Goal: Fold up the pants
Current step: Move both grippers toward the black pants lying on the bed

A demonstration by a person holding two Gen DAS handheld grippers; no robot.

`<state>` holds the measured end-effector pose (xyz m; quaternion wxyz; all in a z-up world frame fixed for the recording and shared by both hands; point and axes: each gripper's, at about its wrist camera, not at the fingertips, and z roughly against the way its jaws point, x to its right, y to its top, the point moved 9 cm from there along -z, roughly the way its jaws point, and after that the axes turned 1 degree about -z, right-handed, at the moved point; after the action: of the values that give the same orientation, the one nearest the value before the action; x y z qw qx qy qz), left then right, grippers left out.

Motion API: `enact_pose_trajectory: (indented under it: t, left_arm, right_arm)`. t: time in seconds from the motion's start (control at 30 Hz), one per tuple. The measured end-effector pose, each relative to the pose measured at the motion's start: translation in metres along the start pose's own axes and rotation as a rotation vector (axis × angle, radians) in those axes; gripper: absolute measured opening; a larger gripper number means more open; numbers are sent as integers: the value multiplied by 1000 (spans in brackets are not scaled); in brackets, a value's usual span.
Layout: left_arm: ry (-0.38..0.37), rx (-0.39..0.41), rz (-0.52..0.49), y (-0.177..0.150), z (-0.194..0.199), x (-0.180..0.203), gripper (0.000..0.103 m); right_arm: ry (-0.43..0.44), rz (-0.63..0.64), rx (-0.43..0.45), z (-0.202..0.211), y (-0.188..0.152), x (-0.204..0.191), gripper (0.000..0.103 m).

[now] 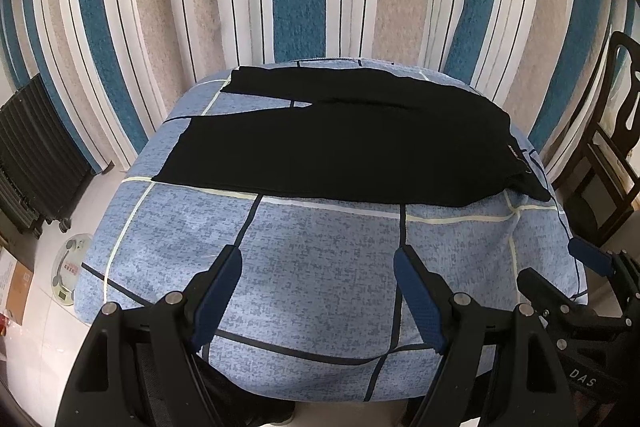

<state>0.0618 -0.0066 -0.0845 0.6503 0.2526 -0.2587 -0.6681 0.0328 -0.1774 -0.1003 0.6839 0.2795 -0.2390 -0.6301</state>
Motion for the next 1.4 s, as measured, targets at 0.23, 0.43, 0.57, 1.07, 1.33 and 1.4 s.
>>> enact_pose_trajectory:
  t: [0.23, 0.43, 0.57, 1.07, 1.33, 1.4]
  left_arm:
    - [-1, -11, 0, 0, -5, 1, 80]
    - [-1, -20, -2, 0, -10, 2, 80]
    - [-4, -29, -1, -1, -15, 3, 80]
    - [-9, -57, 17, -3, -31, -4, 80]
    - [-19, -62, 24, -3, -39, -6, 80]
    - [-17, -62, 23, -2, -40, -6, 80]
  right_arm:
    - [2, 3, -8, -4, -2, 1, 86]
    - [0, 1, -20, -9, -2, 3, 86]
    - [-1, 0, -28, -13, -2, 5, 86]
    - [-1, 4, -57, -28, -3, 5, 86]
    - [-4, 0, -77, -39, -4, 7, 86]
    - [-3, -3, -82, -43, -4, 8, 86]
